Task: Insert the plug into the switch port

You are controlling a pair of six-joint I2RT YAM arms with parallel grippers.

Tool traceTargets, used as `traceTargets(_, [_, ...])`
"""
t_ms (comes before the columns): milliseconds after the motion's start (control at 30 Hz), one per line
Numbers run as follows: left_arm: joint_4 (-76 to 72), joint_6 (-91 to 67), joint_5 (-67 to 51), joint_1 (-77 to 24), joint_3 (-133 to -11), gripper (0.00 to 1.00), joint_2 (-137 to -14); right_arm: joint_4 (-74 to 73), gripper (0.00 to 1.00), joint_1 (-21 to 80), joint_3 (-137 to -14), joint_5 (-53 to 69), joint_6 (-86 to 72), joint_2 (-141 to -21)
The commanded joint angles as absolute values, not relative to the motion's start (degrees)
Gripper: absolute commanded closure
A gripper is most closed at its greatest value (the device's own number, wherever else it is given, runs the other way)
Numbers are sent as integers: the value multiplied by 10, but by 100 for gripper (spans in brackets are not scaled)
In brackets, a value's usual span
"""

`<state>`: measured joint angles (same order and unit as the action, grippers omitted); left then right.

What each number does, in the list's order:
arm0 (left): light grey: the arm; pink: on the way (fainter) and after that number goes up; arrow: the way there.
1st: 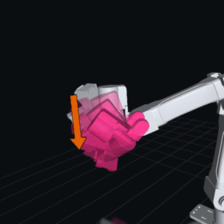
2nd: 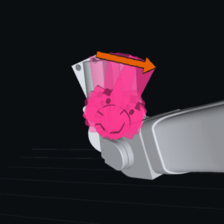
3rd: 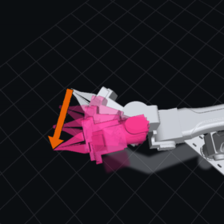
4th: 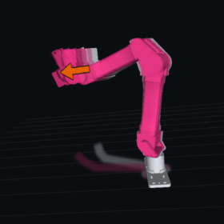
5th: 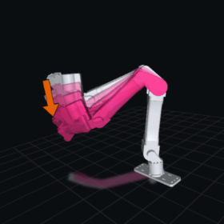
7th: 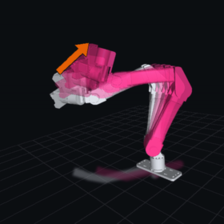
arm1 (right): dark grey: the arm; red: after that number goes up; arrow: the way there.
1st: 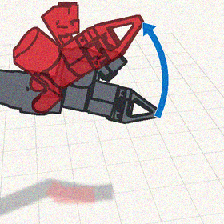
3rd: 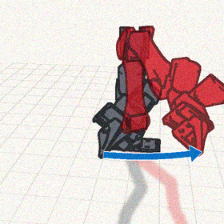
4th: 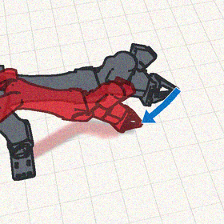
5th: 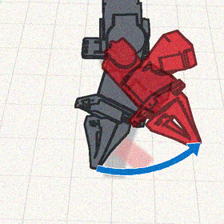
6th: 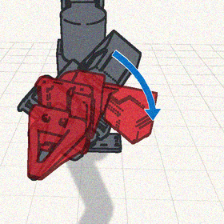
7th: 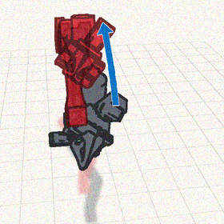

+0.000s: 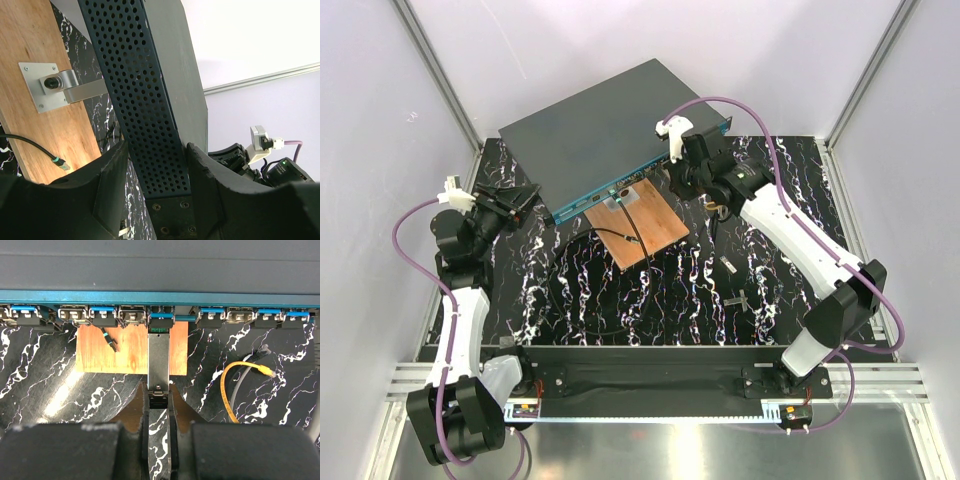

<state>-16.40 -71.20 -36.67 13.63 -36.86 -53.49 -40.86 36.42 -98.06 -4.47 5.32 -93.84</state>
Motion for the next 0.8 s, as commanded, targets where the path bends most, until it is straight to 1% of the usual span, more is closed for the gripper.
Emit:
traceTargets(0, [-213,-701,-377,132,-374,53,-539,-396,100,370,-1017,-22,57,-940])
traceTargets(367, [-211,-699,-378,132,-375,53,-540,-405,100,370,-1034,-14,55,-937])
traceTargets(767, [-211,-700,-381,132,-377,53,-539,-388,100,368,-1004,-15,67,-954])
